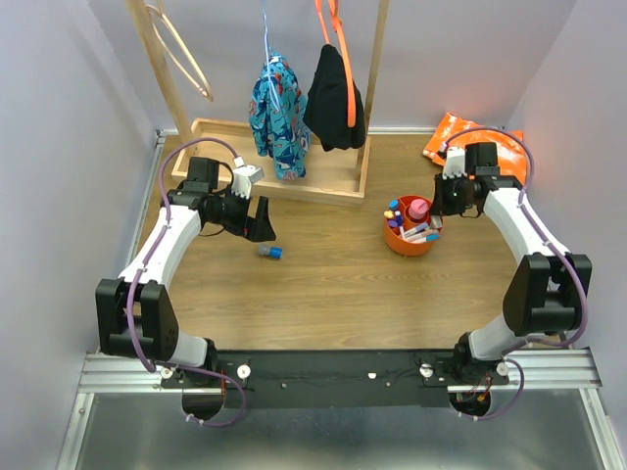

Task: Sort the stationery into containers
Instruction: Place the stationery in the storage box.

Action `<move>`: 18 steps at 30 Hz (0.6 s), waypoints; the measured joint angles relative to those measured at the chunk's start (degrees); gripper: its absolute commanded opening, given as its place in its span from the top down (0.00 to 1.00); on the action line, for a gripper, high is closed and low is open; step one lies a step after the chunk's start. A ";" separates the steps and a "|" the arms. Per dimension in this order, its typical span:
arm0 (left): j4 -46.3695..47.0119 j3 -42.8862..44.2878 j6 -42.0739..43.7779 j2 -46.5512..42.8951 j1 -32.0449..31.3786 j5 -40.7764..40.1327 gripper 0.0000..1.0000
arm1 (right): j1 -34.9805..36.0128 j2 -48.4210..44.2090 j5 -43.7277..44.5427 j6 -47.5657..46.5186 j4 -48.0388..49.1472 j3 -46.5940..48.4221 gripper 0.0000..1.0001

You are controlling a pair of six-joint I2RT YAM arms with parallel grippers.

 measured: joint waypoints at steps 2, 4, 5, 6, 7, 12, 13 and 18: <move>0.00 0.00 -0.02 0.35 0.00 -0.02 0.01 | 0.00 0.44 0.02 0.28 0.13 0.63 0.67; 0.00 0.00 -0.02 0.59 0.00 -0.02 0.01 | 0.00 0.68 0.13 0.61 0.39 1.18 0.60; 0.02 0.00 -0.04 0.70 0.00 -0.02 0.01 | 0.00 0.68 0.09 0.81 0.37 1.31 0.59; 0.02 0.07 -0.07 0.76 0.00 -0.02 0.01 | 0.00 0.68 0.15 1.05 0.37 1.46 0.58; 0.02 0.17 -0.07 0.85 0.00 -0.02 0.01 | 0.00 0.68 0.26 1.11 0.35 1.62 0.57; 0.24 0.31 -0.57 1.62 0.00 0.02 0.01 | 0.00 0.13 0.55 1.64 0.20 1.79 0.56; 0.28 0.31 -0.68 1.73 0.00 0.02 0.01 | 0.00 -0.31 0.59 1.70 0.07 1.77 0.56; 0.24 0.39 -0.09 2.82 -0.28 0.02 0.01 | 0.00 -4.57 1.05 1.92 -0.22 0.96 0.56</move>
